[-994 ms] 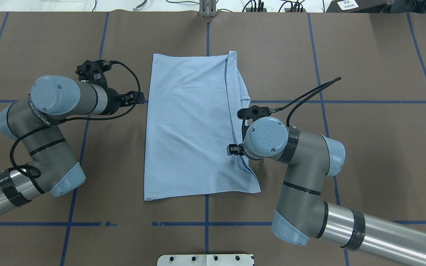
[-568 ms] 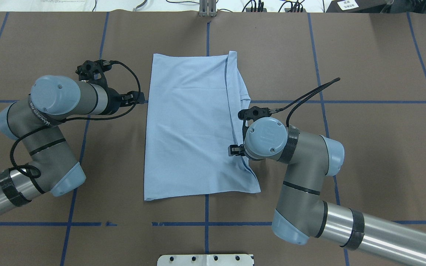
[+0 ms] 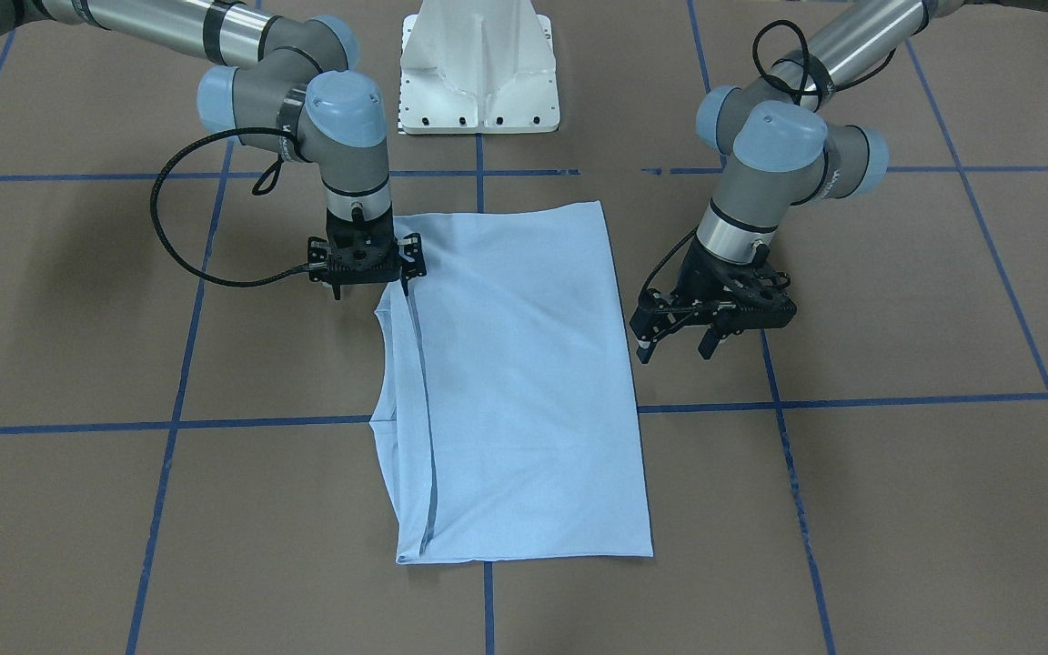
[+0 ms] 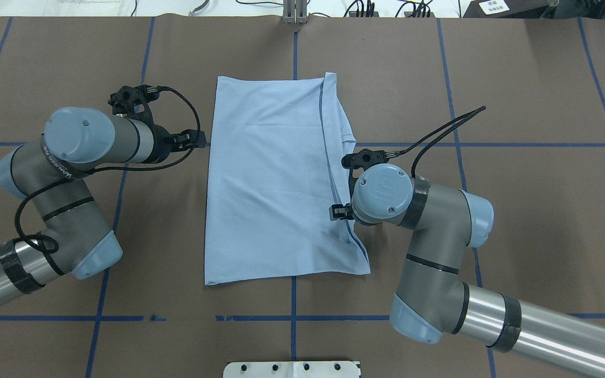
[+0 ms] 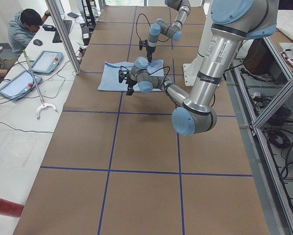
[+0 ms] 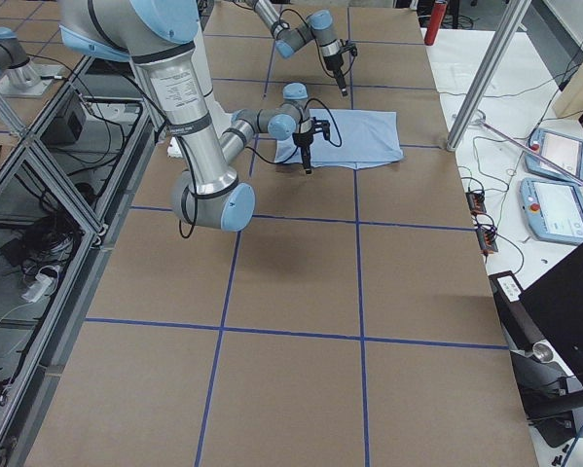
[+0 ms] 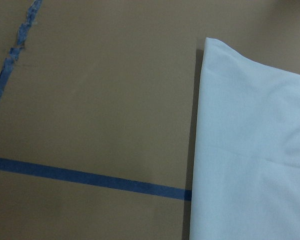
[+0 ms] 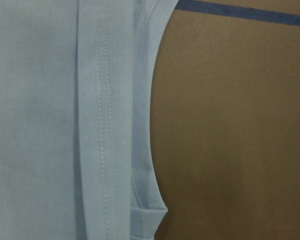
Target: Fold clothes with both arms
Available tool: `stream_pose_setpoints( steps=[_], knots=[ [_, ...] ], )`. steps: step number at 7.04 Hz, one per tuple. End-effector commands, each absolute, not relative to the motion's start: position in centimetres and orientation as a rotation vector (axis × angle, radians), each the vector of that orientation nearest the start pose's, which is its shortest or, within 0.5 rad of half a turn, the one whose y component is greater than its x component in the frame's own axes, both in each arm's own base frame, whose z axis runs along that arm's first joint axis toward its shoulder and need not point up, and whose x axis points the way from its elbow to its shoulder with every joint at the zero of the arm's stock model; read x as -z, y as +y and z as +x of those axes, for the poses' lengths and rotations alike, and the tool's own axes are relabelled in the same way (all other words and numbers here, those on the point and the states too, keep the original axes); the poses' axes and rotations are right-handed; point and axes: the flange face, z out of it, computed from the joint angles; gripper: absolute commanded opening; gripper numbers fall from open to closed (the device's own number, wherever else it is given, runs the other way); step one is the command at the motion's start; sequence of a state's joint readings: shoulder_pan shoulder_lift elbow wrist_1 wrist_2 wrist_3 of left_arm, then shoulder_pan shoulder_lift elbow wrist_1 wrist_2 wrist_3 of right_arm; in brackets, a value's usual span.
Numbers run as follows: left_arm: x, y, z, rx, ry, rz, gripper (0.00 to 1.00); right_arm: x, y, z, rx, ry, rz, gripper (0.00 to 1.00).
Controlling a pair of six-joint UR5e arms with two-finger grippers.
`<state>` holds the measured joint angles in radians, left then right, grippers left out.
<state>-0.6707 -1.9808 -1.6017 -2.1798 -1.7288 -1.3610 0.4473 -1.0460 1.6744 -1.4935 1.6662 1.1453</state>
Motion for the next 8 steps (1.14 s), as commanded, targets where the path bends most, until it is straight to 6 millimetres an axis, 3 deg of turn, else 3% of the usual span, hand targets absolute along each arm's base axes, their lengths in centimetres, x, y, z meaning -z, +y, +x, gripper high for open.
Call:
stream_pose_setpoints(
  steps=[1, 3, 5, 6, 8],
  knots=[
    [-34.3, -50.2, 44.4, 0.334, 1.02, 0.321, 1.0, -33.2, -41.6, -53.2, 0.038, -0.645, 0.231, 1.0],
    [-34.1, -50.2, 44.4, 0.332, 1.023, 0.323, 1.0, -34.0, -43.3, -51.3, 0.031, -0.632, 0.242, 1.0],
    [-34.0, -50.2, 44.4, 0.33, 1.025, 0.321, 1.0, -32.9, -45.4, -49.6, 0.039, -0.651, 0.249, 1.0],
    [-33.9, -50.2, 44.4, 0.33, 1.026, 0.322, 1.0, -30.6, -46.8, -49.5, 0.061, -0.666, 0.284, 1.0],
    [-34.2, -50.3, 44.4, 0.331, 1.023, 0.319, 1.0, -28.9, -48.2, -51.7, 0.34, -0.619, 0.389, 1.0]
  ],
)
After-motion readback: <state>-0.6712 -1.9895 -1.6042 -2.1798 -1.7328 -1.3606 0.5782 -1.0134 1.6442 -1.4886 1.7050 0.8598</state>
